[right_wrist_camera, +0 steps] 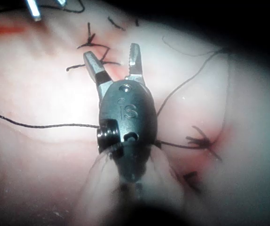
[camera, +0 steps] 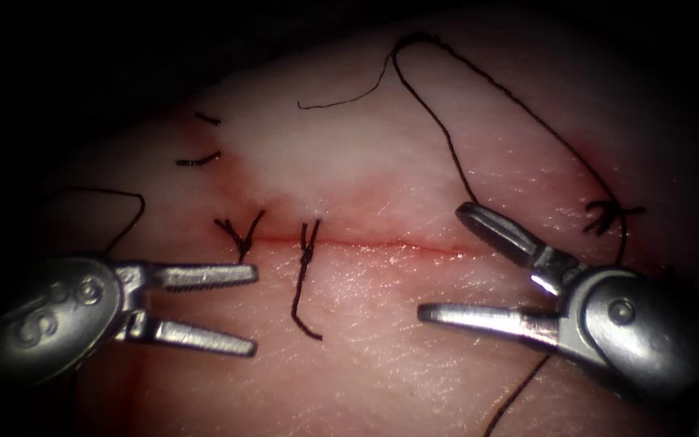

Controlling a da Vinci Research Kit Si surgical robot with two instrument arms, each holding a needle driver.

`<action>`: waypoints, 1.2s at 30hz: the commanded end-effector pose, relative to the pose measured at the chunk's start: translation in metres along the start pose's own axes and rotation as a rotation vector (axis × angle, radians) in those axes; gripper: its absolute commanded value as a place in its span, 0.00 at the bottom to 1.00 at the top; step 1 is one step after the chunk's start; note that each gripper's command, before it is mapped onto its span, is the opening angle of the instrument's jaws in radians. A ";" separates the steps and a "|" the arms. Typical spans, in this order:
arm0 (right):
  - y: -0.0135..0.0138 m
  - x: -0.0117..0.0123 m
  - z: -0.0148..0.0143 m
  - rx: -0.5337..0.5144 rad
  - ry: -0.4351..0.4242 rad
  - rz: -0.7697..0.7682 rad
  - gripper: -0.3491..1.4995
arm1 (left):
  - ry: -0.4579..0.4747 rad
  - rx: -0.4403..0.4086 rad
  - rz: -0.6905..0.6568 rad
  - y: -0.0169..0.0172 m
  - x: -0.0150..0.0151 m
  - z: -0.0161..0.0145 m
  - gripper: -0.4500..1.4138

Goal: Wound Closure
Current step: Grab the remaining suture tail with the left hand.

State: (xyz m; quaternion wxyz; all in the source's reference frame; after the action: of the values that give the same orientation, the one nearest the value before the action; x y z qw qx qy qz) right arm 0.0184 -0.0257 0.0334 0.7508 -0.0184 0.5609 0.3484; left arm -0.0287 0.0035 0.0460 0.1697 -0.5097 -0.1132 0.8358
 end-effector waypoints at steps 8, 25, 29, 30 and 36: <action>-0.0006 0.0002 0.0014 0.010 -0.008 -0.029 0.62 | -0.141 0.055 0.039 0.0011 -0.0028 0.0047 0.34; -0.0019 -0.0019 0.0028 0.026 -0.052 -0.052 0.46 | -0.236 0.109 0.038 -0.0004 -0.0050 0.0074 0.00; -0.0017 -0.0028 0.0034 0.034 -0.067 -0.059 0.46 | -0.236 0.104 0.033 -0.0009 -0.0049 0.0069 0.00; -0.0016 -0.0030 0.0035 0.036 -0.065 -0.060 0.47 | -0.235 0.102 0.033 -0.0011 -0.0049 0.0067 0.00; -0.0018 -0.0043 0.0050 0.035 -0.074 -0.077 0.75 | -0.227 0.095 0.036 -0.0019 -0.0047 0.0052 0.00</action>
State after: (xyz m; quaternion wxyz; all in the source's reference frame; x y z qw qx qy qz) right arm 0.0217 -0.0280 0.0382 0.7867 -0.0151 0.5341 0.3091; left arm -0.0303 0.0025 0.0526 0.1662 -0.4039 -0.0857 0.8955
